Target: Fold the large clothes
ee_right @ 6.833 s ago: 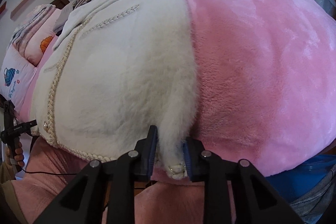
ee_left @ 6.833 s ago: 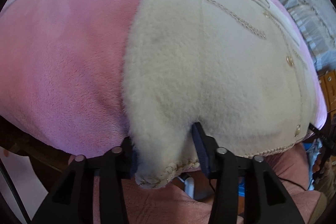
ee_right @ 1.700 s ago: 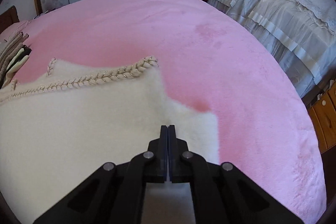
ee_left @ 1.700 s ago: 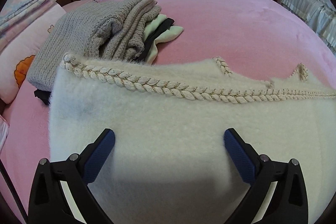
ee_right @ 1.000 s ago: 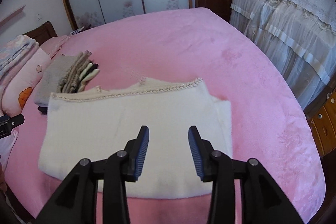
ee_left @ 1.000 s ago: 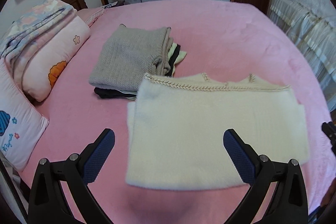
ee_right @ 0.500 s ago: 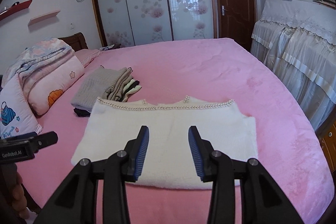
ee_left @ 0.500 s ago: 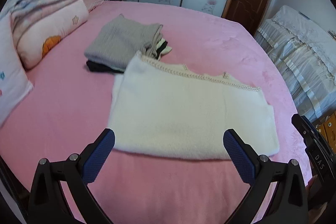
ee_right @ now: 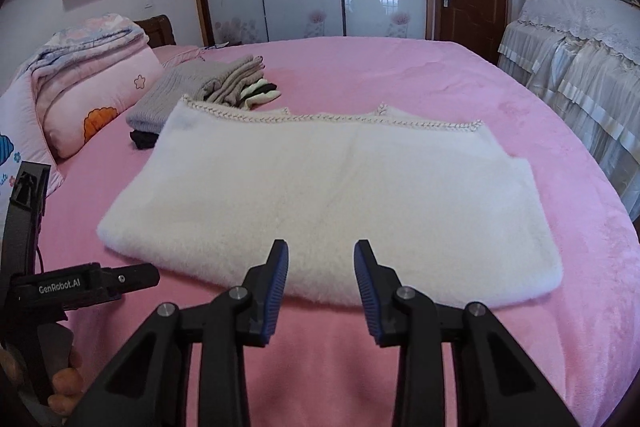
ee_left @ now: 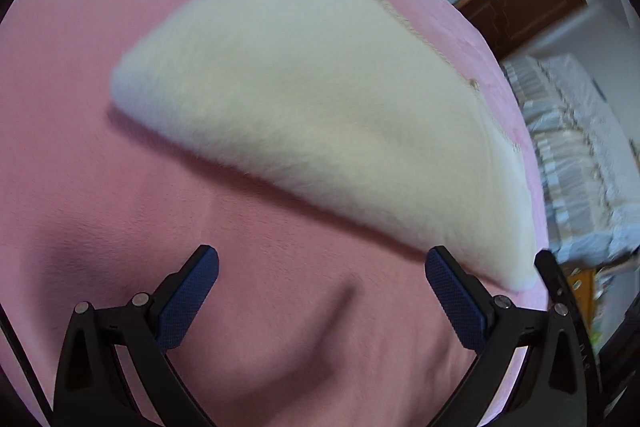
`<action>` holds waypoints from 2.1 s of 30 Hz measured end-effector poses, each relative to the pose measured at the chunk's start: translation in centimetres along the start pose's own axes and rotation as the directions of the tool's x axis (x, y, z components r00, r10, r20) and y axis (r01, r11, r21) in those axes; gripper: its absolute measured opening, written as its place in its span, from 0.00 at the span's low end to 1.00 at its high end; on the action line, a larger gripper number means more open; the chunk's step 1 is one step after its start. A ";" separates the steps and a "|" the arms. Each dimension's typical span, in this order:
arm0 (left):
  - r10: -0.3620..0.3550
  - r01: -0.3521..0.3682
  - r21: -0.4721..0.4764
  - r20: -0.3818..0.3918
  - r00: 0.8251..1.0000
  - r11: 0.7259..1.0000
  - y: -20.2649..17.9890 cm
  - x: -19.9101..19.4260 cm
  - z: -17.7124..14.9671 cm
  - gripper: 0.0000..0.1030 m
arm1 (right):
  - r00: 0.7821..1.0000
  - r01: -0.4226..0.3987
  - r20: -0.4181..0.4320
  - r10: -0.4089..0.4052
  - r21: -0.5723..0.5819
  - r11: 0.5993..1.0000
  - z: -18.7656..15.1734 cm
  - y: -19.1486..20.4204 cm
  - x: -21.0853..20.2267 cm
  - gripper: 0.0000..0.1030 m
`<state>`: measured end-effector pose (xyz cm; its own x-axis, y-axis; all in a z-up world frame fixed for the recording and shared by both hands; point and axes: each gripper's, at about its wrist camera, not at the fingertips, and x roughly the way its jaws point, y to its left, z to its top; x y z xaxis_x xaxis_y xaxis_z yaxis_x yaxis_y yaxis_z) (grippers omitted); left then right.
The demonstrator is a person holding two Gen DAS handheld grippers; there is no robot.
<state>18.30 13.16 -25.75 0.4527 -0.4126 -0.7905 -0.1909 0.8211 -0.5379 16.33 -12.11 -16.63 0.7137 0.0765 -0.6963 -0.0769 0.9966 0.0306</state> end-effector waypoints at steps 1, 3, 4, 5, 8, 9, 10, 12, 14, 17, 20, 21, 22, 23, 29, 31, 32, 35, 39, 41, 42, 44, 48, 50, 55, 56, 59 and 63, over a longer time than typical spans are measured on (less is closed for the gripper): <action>-0.022 0.022 -0.029 0.006 1.000 0.999 0.8 0.7 0.1 0.99 | 1.000 -0.003 -0.008 0.003 -0.002 1.000 -0.1 0.2 0.5 0.29; -0.057 0.059 -0.048 0.043 0.997 0.997 1.5 1.3 0.6 0.99 | 1.000 -0.007 -0.019 0.007 -0.003 1.000 0.1 0.6 1.8 0.29; -0.063 0.065 -0.038 0.069 0.996 0.997 1.5 1.5 1.0 0.99 | 1.000 -0.010 -0.023 0.010 -0.003 1.000 0.3 0.8 2.3 0.29; -0.065 0.067 -0.020 0.095 0.993 0.998 1.4 1.8 1.5 0.99 | 1.000 -0.012 -0.026 0.012 -0.006 1.000 0.5 0.9 2.8 0.29; -0.051 0.047 0.030 0.142 0.989 0.998 0.5 3.0 3.1 0.99 | 1.000 -0.015 -0.026 0.015 -0.009 1.000 1.2 1.1 4.4 0.29; -0.050 0.044 0.042 0.152 0.987 0.998 0.3 3.3 3.6 0.99 | 1.000 -0.013 -0.025 0.013 -0.010 1.000 1.5 1.2 4.8 0.29; -0.049 0.042 0.048 0.159 0.986 0.998 0.0 3.7 4.4 0.99 | 1.000 -0.007 -0.019 0.006 -0.009 1.000 1.9 1.2 5.3 0.29; -0.059 0.051 0.048 0.177 0.983 0.998 -0.4 4.3 5.7 0.99 | 1.000 -0.003 -0.013 0.003 -0.010 1.000 2.6 1.2 6.1 0.22; -0.063 0.060 0.020 0.198 0.978 0.998 -0.4 4.3 6.8 0.98 | 1.000 0.011 -0.012 -0.011 -0.015 1.000 3.4 1.3 7.1 0.18; -0.036 0.047 -0.041 0.240 0.970 0.998 0.0 3.9 7.6 0.74 | 0.999 0.034 -0.010 -0.034 -0.033 0.999 4.5 1.6 8.9 0.13; -0.003 0.015 -0.043 0.265 0.964 0.999 -0.2 3.6 7.5 0.41 | 0.996 0.033 -0.078 -0.038 -0.066 0.997 4.4 1.9 11.7 0.11; -0.003 0.015 -0.040 0.275 0.961 0.999 -0.6 3.3 7.5 0.35 | 0.995 0.034 -0.094 -0.042 -0.078 0.996 4.0 2.1 12.5 0.11; 0.011 -0.003 -0.028 0.284 0.959 1.000 -1.2 3.0 7.4 0.31 | 0.996 0.037 -0.083 -0.044 -0.081 0.996 3.5 2.1 12.8 0.11; 0.029 -0.027 -0.009 0.297 0.955 1.000 -1.7 2.6 7.4 0.30 | 0.996 0.040 -0.070 -0.046 -0.086 0.996 3.1 2.2 12.7 0.11; 0.014 -0.093 0.162 0.434 0.901 0.982 -8.1 -1.4 6.6 0.19 | 0.994 -0.034 -0.100 0.032 -0.016 0.999 3.2 0.8 13.0 0.11; -0.010 -0.102 0.219 0.459 0.888 0.970 -9.4 -3.2 6.1 0.19 | 0.992 -0.067 -0.110 0.067 0.009 0.998 3.3 0.4 13.0 0.11; -0.025 -0.103 0.247 0.466 0.884 0.964 -10.7 -3.6 6.0 0.19 | 0.989 -0.084 -0.117 0.086 0.023 0.996 3.4 0.1 13.0 0.12; -0.092 -0.068 0.322 0.458 0.884 0.944 -14.8 -4.4 5.5 0.19 | 0.978 -0.143 -0.142 0.154 0.086 0.986 3.8 -0.9 13.2 0.12; -0.160 -0.041 0.427 0.422 0.892 0.903 -20.7 -3.9 3.8 0.19 | 0.926 -0.286 -0.167 0.338 0.276 0.918 4.4 -4.9 12.6 0.10; -0.185 -0.023 0.478 0.383 0.905 0.878 -23.6 -2.7 2.6 0.19 | 0.939 -0.251 -0.137 0.316 0.357 0.900 4.2 -8.4 10.6 0.10; -0.193 -0.014 0.497 0.363 0.912 0.868 -24.9 -2.0 1.9 0.19 | 0.957 -0.208 -0.119 0.266 0.361 0.909 4.1 -10.0 9.3 0.10; -0.218 0.020 0.537 0.307 0.926 0.843 -27.5 0.2 0.3 0.20 | 0.989 -0.088 -0.080 0.123 0.352 0.932 3.3 -13.6 6.2 0.10; -0.206 0.076 0.594 0.155 0.966 0.801 -31.5 7.1 -3.6 0.20 | 0.993 0.110 -0.089 -0.082 0.385 0.916 0.2 -20.2 1.7 0.10; -0.128 0.049 0.620 0.083 0.988 0.783 -32.8 11.4 -5.7 0.20 | 0.986 0.155 -0.126 -0.112 0.413 0.897 -1.6 -22.6 0.7 0.10; -0.056 -0.075 0.704 0.161 0.985 0.706 -34.5 13.3 -8.9 0.20 | 0.977 0.185 -0.183 -0.111 0.464 0.866 -4.9 -25.5 -0.7 0.10; -0.060 -0.058 0.691 0.145 0.988 0.721 -34.7 13.0 -8.5 0.20 | 0.977 0.185 -0.182 -0.111 0.462 0.867 -5.2 -25.6 -0.9 0.10; -0.078 -0.031 0.669 0.131 0.988 0.743 -35.4 12.1 -7.3 0.20 | 0.981 0.168 -0.166 -0.100 0.468 0.868 -5.0 -25.7 -1.2 0.10; -0.051 -0.024 0.669 0.092 0.994 0.743 -35.2 12.6 -7.3 0.21 | 0.981 0.162 -0.170 -0.090 0.478 0.863 -4.7 -26.4 -0.8 0.10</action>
<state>24.36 -23.82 -18.97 0.5398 -0.4159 -0.7319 0.4297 0.8838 -0.1853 14.47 -38.60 -20.28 0.5893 -0.0204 -0.8076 0.3824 0.8876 0.2567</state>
